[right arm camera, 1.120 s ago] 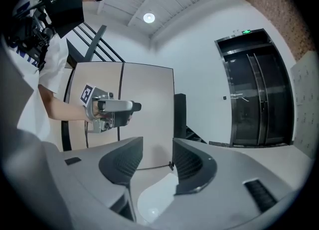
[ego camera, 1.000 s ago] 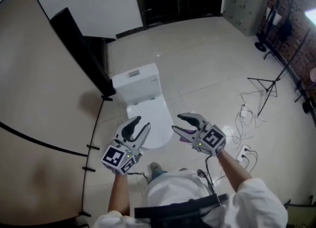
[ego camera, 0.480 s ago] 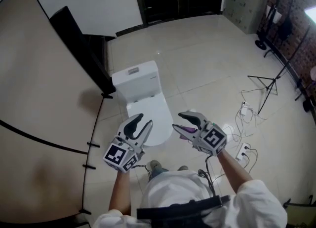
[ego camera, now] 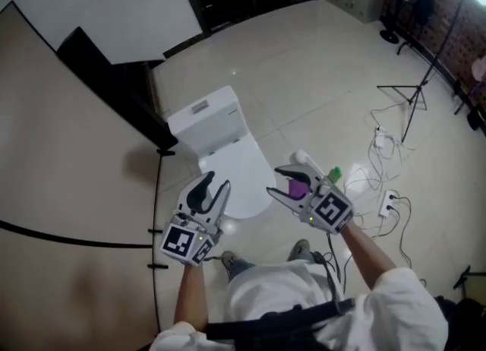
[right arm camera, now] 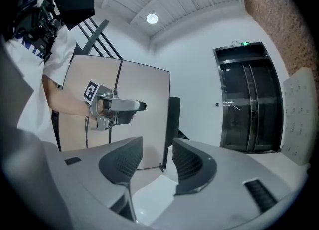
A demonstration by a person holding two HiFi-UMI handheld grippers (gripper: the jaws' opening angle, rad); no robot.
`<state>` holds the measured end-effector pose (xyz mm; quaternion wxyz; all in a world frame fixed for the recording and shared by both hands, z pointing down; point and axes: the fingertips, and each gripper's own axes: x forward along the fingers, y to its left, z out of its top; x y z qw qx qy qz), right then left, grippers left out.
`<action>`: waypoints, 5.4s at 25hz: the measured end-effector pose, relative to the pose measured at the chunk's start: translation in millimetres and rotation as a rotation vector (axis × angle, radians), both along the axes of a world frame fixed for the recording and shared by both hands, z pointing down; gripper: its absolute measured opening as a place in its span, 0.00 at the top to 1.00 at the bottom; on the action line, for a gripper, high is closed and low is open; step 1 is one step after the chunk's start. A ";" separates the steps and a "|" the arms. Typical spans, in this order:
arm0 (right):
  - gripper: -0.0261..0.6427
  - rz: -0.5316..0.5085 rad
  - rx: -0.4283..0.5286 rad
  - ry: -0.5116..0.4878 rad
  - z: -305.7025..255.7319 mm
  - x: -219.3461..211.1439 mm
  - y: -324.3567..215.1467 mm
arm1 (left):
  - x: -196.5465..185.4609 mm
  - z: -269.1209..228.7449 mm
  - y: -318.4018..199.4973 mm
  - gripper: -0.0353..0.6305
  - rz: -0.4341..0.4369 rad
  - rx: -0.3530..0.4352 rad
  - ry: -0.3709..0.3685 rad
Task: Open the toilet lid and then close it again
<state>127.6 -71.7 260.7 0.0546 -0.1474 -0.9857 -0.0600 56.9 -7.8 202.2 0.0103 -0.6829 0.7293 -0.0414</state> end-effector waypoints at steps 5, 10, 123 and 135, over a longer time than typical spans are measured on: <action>0.69 0.080 0.052 0.046 13.3 -25.5 35.6 | -34.3 18.0 25.5 0.72 0.085 -0.057 -0.010; 0.69 0.217 0.078 0.101 42.9 -76.8 91.8 | -102.4 51.3 84.2 0.72 0.194 -0.090 -0.095; 0.75 0.375 0.703 0.186 85.0 -443.9 41.3 | -430.9 148.9 68.2 0.87 0.066 -0.194 0.018; 0.75 0.448 0.164 0.096 -43.2 -228.7 124.7 | -266.8 4.3 159.3 0.82 0.202 -0.043 0.090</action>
